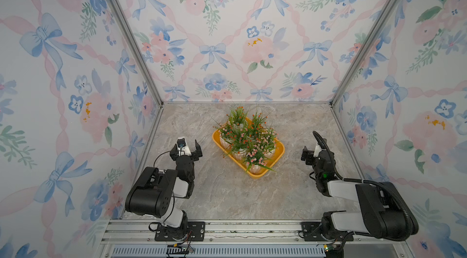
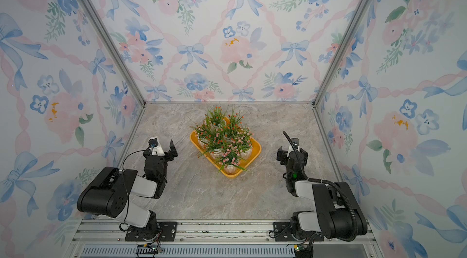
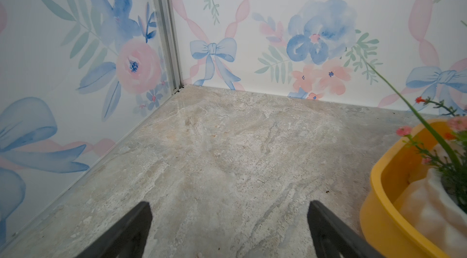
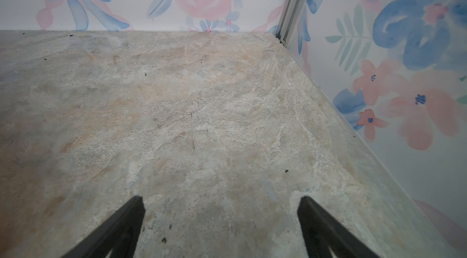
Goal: Put the potted gypsophila into the storage box
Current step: Reset both arms
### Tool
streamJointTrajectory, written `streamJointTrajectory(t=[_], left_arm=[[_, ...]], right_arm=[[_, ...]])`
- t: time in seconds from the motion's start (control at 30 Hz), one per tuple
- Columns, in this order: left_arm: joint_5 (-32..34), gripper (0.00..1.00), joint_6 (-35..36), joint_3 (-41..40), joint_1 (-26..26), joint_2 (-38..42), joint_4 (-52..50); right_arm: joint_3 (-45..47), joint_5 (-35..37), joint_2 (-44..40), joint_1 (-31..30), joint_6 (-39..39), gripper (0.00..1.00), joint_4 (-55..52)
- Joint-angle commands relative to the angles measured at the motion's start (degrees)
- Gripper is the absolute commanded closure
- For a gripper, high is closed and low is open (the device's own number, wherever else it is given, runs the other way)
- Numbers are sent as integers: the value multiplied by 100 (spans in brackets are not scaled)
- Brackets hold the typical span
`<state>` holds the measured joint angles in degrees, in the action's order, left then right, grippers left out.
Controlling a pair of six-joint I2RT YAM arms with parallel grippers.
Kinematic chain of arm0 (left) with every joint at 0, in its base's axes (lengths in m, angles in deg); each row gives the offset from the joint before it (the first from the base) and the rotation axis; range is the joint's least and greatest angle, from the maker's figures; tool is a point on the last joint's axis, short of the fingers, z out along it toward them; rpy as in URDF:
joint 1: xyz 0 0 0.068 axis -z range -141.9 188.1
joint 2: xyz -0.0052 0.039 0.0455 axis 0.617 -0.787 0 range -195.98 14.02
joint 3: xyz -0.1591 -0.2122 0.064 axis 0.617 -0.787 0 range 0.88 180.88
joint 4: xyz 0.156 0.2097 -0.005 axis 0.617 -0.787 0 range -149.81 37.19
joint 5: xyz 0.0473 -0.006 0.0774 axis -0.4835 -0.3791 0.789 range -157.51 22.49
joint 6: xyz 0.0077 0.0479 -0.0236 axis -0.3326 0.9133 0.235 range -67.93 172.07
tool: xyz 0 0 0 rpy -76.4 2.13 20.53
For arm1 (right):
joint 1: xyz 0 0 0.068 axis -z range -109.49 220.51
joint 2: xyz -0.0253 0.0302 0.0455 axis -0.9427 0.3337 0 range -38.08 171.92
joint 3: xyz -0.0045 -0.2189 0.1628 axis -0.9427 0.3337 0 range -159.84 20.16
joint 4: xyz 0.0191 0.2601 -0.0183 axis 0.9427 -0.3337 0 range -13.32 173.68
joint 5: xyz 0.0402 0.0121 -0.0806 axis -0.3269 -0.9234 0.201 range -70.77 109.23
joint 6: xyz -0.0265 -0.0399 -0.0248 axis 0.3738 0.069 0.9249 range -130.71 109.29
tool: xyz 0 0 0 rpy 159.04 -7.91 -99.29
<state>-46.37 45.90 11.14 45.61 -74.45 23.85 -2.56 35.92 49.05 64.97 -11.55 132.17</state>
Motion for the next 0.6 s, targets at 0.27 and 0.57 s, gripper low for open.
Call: streamJointTrajectory(t=[0.27,0.57], left_arm=[[63,2,107,-12,31,-2,110],[58,2,109,-9,40,0,112]], right_arm=[[70,-256,164,115,-21,3,431],[66,-254,164,124,-30,3,421]])
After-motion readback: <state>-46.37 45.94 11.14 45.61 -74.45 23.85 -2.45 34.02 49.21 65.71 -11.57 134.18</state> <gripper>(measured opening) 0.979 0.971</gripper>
